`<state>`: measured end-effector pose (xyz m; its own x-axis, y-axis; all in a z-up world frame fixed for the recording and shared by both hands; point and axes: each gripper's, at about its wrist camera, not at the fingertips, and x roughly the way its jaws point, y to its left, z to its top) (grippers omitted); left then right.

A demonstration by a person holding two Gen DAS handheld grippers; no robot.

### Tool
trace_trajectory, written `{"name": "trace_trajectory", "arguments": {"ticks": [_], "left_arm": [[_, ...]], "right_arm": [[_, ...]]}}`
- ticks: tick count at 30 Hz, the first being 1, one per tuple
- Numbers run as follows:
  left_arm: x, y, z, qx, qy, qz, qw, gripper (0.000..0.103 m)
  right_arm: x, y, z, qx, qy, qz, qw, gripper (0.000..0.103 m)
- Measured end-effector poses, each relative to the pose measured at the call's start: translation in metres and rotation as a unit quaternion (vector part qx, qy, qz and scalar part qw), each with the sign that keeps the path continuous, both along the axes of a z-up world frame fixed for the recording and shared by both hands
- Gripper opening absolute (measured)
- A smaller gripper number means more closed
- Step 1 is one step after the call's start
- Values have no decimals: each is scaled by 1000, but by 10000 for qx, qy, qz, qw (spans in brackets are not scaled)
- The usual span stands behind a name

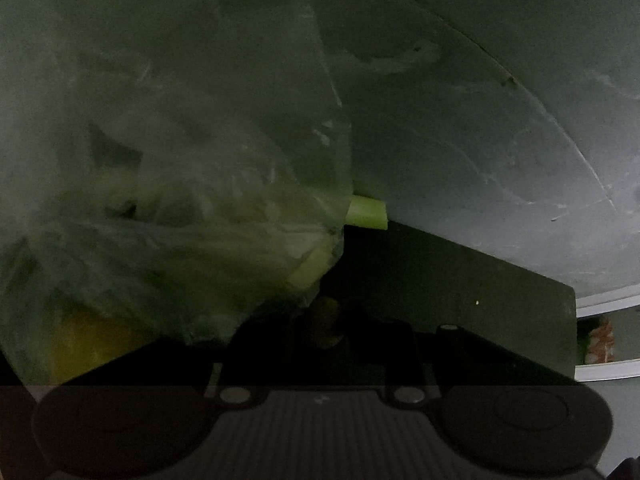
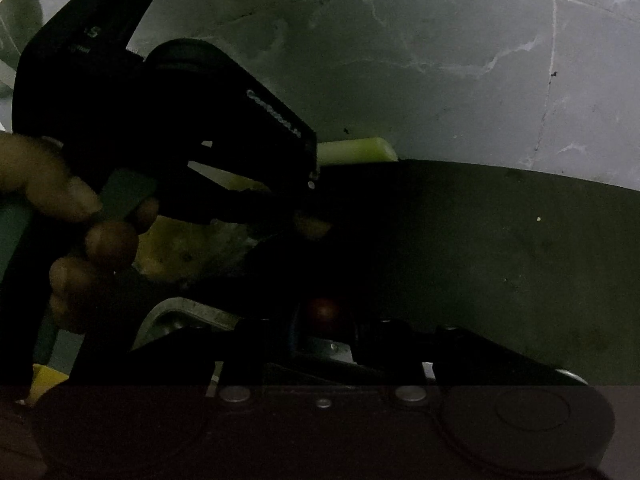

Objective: Organize fruits
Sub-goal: 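Close the right tool on the red cherry tomato while the left tool grasps a small tan fruit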

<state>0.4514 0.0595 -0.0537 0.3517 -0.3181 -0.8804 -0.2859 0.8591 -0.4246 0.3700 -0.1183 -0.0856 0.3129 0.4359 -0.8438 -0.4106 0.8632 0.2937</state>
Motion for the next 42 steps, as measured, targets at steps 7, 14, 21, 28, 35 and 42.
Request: {"name": "trace_trajectory", "arguments": {"ticks": [7, 14, 21, 28, 35, 42], "left_arm": [[1, 1, 0, 66, -49, -138, 9999, 29], [2, -3, 1, 76, -38, -110, 9999, 28], [-5, -7, 0, -22, -60, -127, 9999, 28], [-10, -7, 6, -37, -131, -129, 9998, 28], [-24, -12, 14, -71, -202, -213, 9995, 28], [-40, -11, 16, -54, -229, -253, 9994, 28]], "right_arm": [[3, 8, 0, -213, -11, 108, 9997, 29], [5, 8, 1, -226, 44, 33, 9997, 24], [-2, 0, 7, -122, -115, -84, 9998, 24], [-11, -11, 18, -68, -294, -178, 9994, 24], [-17, -25, 27, -35, -408, -351, 9985, 24], [-21, -35, 36, -18, -501, -508, 9975, 24]]}}
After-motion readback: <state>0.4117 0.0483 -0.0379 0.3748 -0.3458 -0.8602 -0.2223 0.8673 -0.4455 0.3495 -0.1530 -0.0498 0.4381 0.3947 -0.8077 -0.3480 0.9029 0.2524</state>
